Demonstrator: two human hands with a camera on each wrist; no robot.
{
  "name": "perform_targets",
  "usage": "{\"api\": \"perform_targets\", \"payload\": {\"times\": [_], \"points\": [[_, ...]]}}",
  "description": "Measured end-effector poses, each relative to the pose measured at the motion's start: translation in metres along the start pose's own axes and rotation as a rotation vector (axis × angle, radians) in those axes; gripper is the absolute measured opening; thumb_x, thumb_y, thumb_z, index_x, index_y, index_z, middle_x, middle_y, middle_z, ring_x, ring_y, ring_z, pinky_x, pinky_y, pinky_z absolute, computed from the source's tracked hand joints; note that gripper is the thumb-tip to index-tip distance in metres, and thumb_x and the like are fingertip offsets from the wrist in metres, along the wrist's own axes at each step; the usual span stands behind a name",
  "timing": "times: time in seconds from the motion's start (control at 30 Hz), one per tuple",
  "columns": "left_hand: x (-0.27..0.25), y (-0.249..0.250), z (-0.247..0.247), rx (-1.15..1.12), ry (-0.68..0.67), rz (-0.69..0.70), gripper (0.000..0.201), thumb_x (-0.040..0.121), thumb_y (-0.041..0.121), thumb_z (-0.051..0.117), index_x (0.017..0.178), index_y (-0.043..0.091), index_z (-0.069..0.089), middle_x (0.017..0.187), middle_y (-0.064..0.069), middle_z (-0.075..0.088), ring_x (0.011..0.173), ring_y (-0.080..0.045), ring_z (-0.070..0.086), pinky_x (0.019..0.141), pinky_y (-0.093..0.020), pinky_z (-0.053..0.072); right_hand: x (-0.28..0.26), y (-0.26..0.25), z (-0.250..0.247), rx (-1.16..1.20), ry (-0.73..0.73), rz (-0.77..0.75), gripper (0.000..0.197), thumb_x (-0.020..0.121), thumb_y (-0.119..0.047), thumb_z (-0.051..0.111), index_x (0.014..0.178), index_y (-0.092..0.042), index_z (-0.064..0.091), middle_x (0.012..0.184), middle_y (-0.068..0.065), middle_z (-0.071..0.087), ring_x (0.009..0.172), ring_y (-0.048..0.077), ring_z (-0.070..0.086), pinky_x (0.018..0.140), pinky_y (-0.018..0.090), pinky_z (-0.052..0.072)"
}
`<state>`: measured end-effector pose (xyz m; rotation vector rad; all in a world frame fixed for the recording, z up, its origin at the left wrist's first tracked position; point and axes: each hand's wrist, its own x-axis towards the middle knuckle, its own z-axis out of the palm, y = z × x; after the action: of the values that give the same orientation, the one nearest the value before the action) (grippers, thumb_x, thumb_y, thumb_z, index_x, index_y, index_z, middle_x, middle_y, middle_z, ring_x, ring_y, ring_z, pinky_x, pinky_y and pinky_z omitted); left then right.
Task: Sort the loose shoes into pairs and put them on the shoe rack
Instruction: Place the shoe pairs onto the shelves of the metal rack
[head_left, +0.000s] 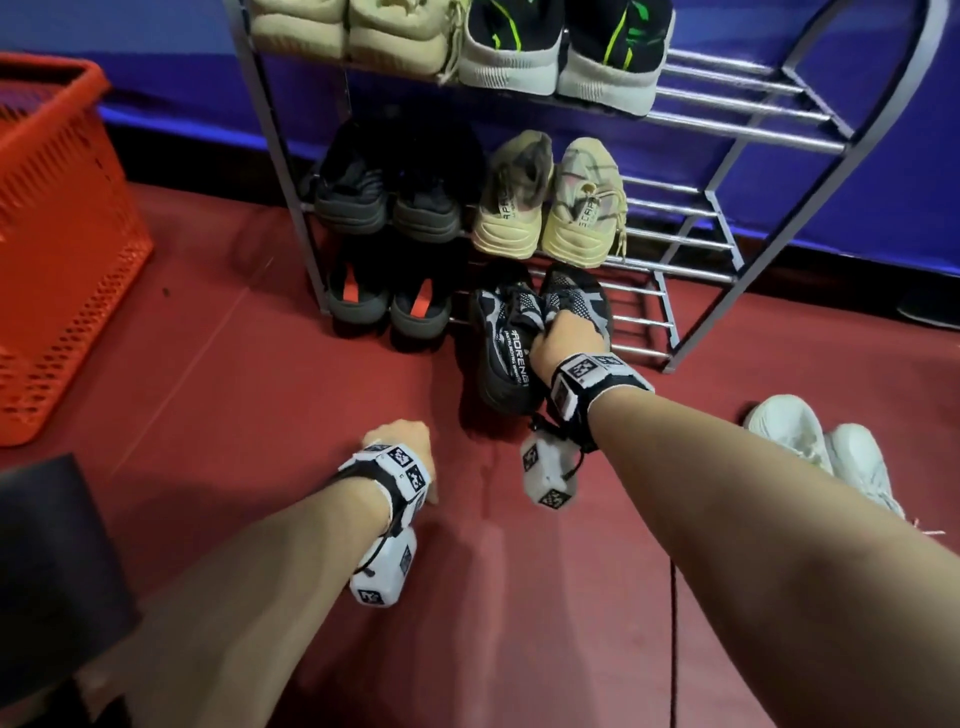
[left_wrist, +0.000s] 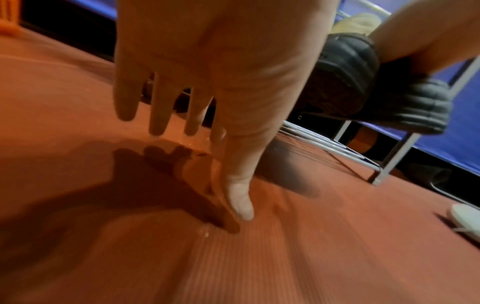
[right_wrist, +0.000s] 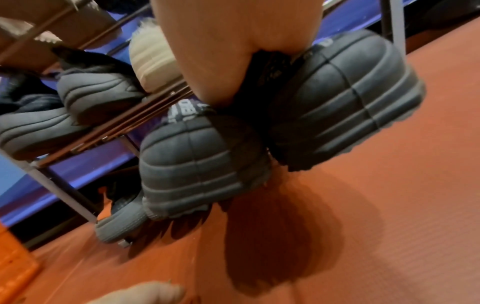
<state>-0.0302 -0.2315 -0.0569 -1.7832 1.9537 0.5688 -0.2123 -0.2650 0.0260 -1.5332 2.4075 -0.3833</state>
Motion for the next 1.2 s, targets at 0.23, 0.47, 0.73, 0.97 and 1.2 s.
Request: {"api": "perform_targets", "payload": {"times": [0.23, 0.47, 0.73, 0.97, 1.2], "points": [[0.043, 0.008, -0.02, -0.139, 0.029, -0.036, 0.107, 0.052, 0.04, 0.091, 0.14, 0.027, 0.033, 0.147, 0.004, 0.025, 0.133, -0.032, 0.034, 0.099, -0.051, 0.04, 0.039, -0.02, 0.028, 0.106, 0.024, 0.078, 0.027, 0.095, -0.022, 0.049, 0.115, -0.008, 0.061, 0.118, 0.013, 0.064, 0.111, 0.032, 0.059, 0.08, 0.027, 0.041], [0.069, 0.019, -0.021, -0.146, -0.09, -0.086, 0.099, 0.063, 0.029, 0.085, 0.145, 0.027, 0.03, 0.145, -0.014, 0.036, 0.128, -0.042, 0.042, 0.094, -0.057, 0.046, 0.074, -0.023, 0.052, 0.081, 0.069, 0.13, 0.033, 0.093, -0.019, 0.05, 0.123, -0.008, 0.057, 0.124, 0.014, 0.061, 0.118, 0.033, 0.055, 0.095, 0.035, 0.044], [0.085, 0.024, -0.029, -0.032, -0.153, -0.002, 0.06, 0.093, 0.018, 0.058, 0.146, 0.02, 0.03, 0.153, -0.022, 0.026, 0.136, -0.043, 0.034, 0.112, -0.056, 0.025, 0.105, -0.025, 0.067, 0.118, 0.069, 0.152, 0.035, 0.093, -0.016, 0.047, 0.128, -0.008, 0.05, 0.125, 0.019, 0.057, 0.118, 0.032, 0.054, 0.096, 0.033, 0.042], [0.077, 0.028, -0.041, -0.002, -0.217, 0.009, 0.098, 0.064, 0.026, 0.088, 0.143, 0.016, 0.032, 0.147, -0.021, 0.035, 0.137, -0.039, 0.032, 0.108, -0.057, 0.033, 0.118, -0.028, 0.077, 0.256, 0.077, 0.076, 0.034, 0.099, -0.01, 0.04, 0.13, 0.0, 0.049, 0.128, 0.017, 0.055, 0.121, 0.032, 0.051, 0.096, 0.02, 0.038], [0.079, 0.028, -0.036, 0.017, -0.158, 0.012, 0.076, 0.074, 0.022, 0.08, 0.138, 0.018, 0.039, 0.134, -0.014, 0.05, 0.133, -0.033, 0.038, 0.107, -0.055, 0.034, 0.113, -0.015, 0.081, 0.18, 0.146, 0.135, 0.043, 0.088, -0.042, 0.055, 0.121, -0.015, 0.055, 0.117, 0.012, 0.063, 0.114, 0.032, 0.055, 0.095, 0.038, 0.039]]}}
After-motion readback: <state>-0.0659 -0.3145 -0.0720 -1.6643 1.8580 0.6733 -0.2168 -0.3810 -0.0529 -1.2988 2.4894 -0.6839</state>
